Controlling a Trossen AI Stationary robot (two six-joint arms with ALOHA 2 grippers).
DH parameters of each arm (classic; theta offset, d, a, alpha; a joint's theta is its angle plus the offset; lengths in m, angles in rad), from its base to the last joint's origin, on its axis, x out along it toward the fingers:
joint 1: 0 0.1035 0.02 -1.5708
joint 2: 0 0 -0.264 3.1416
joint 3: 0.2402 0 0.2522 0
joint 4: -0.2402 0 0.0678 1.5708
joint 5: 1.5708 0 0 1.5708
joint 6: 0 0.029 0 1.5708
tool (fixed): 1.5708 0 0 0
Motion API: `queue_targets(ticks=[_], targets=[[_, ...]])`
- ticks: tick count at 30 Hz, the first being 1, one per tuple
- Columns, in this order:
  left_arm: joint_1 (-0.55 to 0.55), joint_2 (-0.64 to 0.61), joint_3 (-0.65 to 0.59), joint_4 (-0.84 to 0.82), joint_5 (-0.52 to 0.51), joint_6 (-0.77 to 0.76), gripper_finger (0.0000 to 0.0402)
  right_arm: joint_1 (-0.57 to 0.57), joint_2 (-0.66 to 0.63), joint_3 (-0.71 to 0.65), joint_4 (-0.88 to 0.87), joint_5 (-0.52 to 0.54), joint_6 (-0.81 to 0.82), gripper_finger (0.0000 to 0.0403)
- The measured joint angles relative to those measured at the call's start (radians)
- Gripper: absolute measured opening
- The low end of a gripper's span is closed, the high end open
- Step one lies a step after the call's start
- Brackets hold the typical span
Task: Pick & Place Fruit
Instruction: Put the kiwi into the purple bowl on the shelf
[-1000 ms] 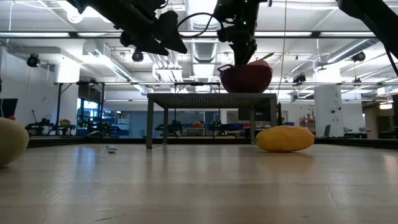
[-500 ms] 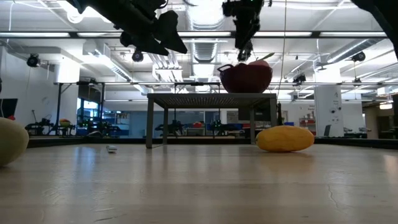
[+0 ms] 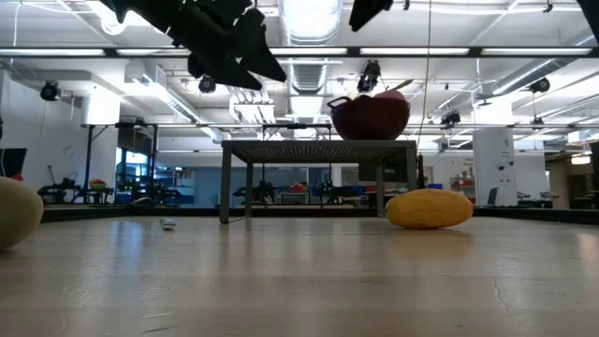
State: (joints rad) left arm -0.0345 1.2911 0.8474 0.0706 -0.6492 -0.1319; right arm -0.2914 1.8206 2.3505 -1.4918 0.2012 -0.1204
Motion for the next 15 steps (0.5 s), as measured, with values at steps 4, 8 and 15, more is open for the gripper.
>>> queue_targets(ticks=[4, 8, 15], targets=[[-0.011, 0.0, 0.0, -0.022, 0.079, 0.001, 0.0397, 0.069, -0.001, 0.0, -0.022, 0.001, -0.002, 0.016], [-0.041, -0.008, 0.001, -0.095, 0.118, 0.007, 0.0397, 0.122, -0.001, 0.0, -0.069, 0.001, 0.017, 0.014], [-0.145, -0.021, 0.138, -0.559, 0.186, -0.037, 0.0397, 0.187, -0.014, -0.002, -0.079, 0.002, 0.063, 0.0107]])
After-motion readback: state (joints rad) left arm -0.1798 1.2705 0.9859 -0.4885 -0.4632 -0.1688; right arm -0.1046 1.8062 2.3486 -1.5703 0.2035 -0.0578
